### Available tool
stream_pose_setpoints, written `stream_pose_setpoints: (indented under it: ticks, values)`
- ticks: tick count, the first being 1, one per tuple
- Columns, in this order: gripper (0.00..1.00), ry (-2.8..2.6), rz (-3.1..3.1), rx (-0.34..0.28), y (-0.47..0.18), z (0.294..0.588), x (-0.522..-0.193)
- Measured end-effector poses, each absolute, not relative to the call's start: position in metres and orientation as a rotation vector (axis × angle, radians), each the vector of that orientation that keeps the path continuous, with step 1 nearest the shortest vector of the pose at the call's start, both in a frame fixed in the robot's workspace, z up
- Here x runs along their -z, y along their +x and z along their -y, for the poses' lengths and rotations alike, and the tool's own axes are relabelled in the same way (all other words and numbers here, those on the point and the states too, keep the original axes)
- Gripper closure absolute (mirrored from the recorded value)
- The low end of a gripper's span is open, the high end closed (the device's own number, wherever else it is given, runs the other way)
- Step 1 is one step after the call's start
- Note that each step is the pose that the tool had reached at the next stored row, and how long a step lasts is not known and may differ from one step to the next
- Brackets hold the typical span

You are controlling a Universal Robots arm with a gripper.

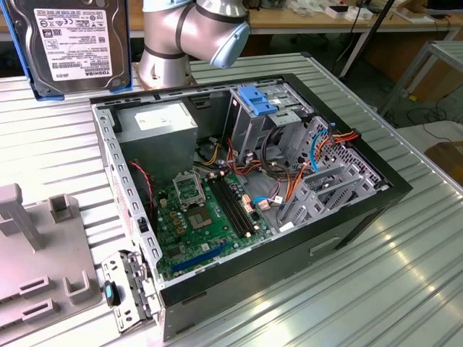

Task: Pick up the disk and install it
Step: 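Pick up the disk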

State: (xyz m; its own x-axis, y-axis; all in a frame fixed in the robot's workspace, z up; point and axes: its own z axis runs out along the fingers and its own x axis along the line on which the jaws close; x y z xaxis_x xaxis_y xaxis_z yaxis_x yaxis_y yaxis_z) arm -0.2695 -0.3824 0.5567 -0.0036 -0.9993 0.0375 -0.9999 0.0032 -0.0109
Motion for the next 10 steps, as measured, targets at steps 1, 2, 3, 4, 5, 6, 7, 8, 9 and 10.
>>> stream_pose_setpoints:
  ticks: [1, 2, 3, 4, 5, 6, 7, 8, 9, 10]
  values:
    - [0.63, 2.204, 2.212, -0.053, -0.268, 0.382, -0.557]
    - [0.63, 2.204, 2.211, -0.053, -0.267, 0.382, -0.557]
    - [0.63, 2.204, 2.211, -0.053, -0.266, 0.382, -0.557]
    - [0.63, 2.204, 2.211, -0.053, -0.265, 0.382, -0.557]
    - [0.63, 2.204, 2.212, -0.053, -0.264, 0.382, -0.557]
    - [0.63, 2.204, 2.211, -0.053, -0.263, 0.382, -0.557]
    - [0.63, 2.204, 2.212, -0.053, -0.261, 0.382, -0.557]
    - [0.63, 2.204, 2.211, -0.053, -0.26, 0.382, -0.557]
    - [0.63, 2.204, 2.211, -0.053, -0.259, 0.382, -0.557]
    - [0.63, 2.204, 2.211, -0.053, -0.258, 0.382, -0.557]
